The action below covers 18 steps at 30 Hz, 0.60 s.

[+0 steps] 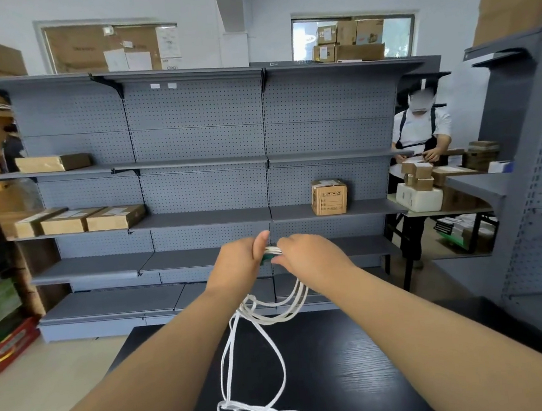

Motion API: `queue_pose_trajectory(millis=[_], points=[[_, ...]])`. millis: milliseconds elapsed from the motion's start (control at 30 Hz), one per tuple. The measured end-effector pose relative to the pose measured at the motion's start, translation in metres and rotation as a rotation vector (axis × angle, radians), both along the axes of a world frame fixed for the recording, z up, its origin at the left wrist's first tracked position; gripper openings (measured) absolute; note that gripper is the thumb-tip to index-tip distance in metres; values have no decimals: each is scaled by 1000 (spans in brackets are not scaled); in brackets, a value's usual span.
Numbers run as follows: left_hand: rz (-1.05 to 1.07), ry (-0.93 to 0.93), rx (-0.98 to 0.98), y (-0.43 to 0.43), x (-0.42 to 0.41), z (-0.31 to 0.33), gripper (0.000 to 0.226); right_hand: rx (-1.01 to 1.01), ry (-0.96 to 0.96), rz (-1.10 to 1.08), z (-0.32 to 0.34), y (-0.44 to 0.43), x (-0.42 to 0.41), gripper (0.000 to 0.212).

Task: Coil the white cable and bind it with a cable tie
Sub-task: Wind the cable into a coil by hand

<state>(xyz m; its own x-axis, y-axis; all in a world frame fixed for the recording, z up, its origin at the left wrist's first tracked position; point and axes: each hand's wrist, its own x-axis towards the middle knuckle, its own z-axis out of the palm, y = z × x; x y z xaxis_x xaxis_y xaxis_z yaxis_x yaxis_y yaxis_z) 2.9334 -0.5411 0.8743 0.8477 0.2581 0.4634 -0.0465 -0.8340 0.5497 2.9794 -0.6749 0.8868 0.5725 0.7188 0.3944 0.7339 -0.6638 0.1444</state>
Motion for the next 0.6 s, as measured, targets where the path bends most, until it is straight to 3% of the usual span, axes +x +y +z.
queue_pose_trajectory(millis=[400,600], points=[[12,11,8,-1,4,-2,54,-33,-32,3,-4,0,-2,35],[-102,72,-220,2,3,-12,51,54,83,-103,-3,-4,4,34]])
